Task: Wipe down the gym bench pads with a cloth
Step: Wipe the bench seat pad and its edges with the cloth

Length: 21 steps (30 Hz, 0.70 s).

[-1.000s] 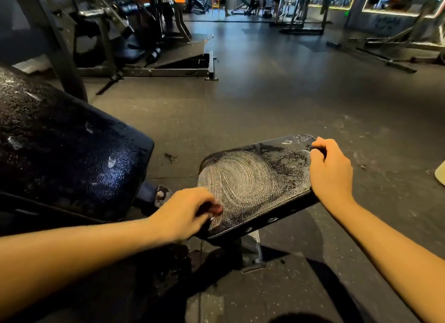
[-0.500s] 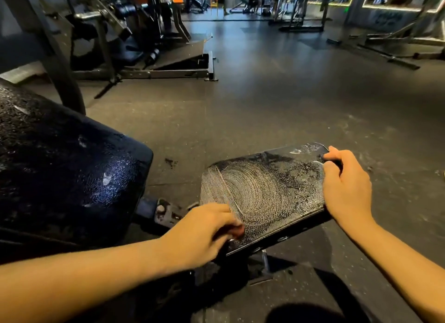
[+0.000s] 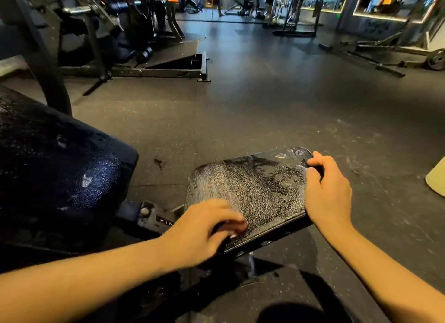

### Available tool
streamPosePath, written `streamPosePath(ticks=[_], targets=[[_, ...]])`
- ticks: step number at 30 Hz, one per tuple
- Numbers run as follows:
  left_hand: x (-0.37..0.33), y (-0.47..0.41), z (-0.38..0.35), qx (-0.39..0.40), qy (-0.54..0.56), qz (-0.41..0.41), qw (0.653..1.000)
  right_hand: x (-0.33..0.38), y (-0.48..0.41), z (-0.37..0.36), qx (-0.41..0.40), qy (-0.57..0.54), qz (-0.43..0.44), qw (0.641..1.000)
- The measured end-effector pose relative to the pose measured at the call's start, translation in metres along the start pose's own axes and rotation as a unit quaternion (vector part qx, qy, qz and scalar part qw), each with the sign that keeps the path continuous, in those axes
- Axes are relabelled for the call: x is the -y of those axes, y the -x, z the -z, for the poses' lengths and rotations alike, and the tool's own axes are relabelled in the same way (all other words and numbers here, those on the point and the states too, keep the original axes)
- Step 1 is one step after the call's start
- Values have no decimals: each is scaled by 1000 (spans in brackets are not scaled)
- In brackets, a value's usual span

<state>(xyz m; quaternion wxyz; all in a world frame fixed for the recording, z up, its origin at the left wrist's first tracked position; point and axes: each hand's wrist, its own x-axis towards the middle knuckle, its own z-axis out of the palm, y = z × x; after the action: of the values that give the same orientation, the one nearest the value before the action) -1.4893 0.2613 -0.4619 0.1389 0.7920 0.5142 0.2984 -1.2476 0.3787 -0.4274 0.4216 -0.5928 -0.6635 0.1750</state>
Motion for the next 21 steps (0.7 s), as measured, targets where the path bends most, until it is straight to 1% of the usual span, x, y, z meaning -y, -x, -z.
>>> streamPosePath(ticks=[1, 2, 3, 4, 6, 8, 9, 10, 11, 12, 14, 15, 16, 17, 18, 19, 21], targets=[[-8, 9, -2, 32, -9, -38, 999, 0, 0, 0, 0, 3, 0, 1000], [-7, 7, -2, 44, -31, -64, 996, -1, -1, 0, 0, 5, 1, 1000], [-2, -4, -1, 28, -53, -69, 996, -1, -1, 0, -1, 6, 2, 1000], [8, -21, 0, -7, -71, -49, 996, -1, -1, -1, -2, 5, 4, 1000], [43, -67, 4, -91, -83, 43, 991, -2, -3, -2, -7, 2, 13, 1000], [70, -102, 8, -121, -91, 141, 978, -2, -2, -2, -8, -1, 17, 1000], [71, -108, 6, -130, -99, 161, 973, -3, -2, -2, -7, -3, 18, 1000], [66, -106, 4, -132, -106, 158, 973, -3, -2, -2, -7, -5, 16, 1000], [54, -95, 1, -128, -101, 133, 978, -3, -2, -2, -6, -5, 14, 1000], [39, -78, -2, -115, -83, 89, 986, -3, -2, -3, -6, -5, 14, 1000], [9, -34, -6, -49, -41, -23, 998, -4, -2, -4, -10, -4, 16, 1000], [1, -18, -6, -10, -28, -55, 998, -4, -2, -5, -10, -3, 18, 1000], [1, -13, -6, 5, -35, -78, 996, -4, -3, -5, -11, -2, 18, 1000], [8, -19, -4, -4, -59, -86, 995, -4, -3, -5, -12, 0, 18, 1000], [18, -33, -3, -24, -78, -71, 994, -3, -3, -6, -13, 2, 20, 1000], [28, -54, -4, -56, -83, -37, 994, -3, -3, -5, -15, 5, 21, 1000], [54, -98, 1, -119, -83, 71, 987, -1, -3, -4, -13, 4, 22, 1000]])
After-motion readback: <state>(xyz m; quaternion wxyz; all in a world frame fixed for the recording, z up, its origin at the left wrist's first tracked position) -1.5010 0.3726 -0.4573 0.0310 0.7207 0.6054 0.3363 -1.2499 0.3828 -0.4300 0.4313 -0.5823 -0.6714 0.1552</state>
